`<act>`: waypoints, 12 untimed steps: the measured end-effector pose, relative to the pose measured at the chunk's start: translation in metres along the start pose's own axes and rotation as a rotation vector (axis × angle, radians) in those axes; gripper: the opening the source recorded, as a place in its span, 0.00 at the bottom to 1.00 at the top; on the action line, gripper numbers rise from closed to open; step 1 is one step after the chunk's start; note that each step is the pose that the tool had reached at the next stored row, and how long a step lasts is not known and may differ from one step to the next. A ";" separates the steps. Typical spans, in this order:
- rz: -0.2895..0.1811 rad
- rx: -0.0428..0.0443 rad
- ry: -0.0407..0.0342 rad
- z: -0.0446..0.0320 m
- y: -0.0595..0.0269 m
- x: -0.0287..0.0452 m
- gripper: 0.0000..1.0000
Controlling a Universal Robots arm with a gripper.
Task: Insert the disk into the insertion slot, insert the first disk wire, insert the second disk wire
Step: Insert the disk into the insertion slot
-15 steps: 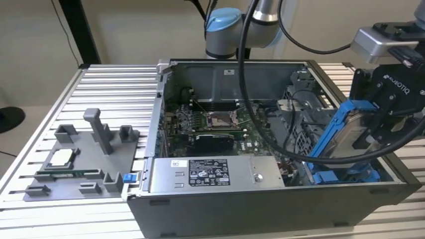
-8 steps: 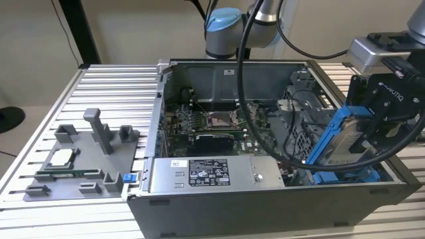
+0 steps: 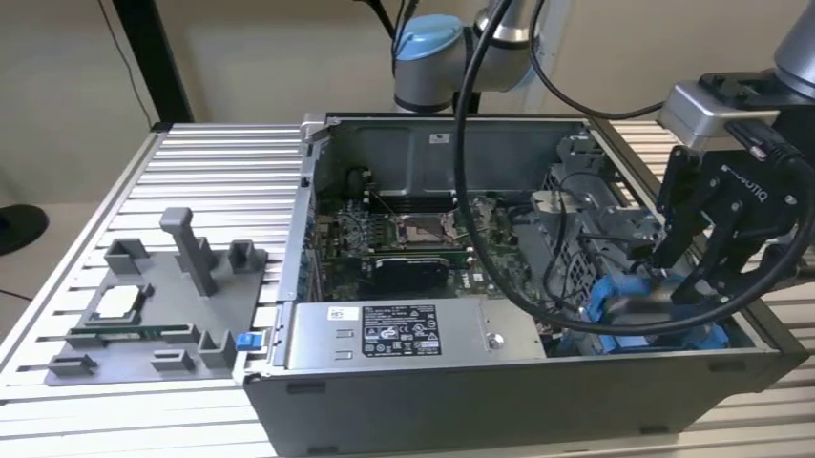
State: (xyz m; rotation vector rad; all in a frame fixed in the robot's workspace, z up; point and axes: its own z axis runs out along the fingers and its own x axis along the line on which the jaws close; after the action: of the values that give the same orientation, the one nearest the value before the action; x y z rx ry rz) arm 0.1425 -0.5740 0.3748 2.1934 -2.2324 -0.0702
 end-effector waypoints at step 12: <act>0.000 0.0018 0.0001 -0.0213 0.0182 -0.0125 1.00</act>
State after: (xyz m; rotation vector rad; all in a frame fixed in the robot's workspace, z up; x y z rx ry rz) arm 0.1254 -0.5618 0.3970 2.1942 -2.2333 -0.0682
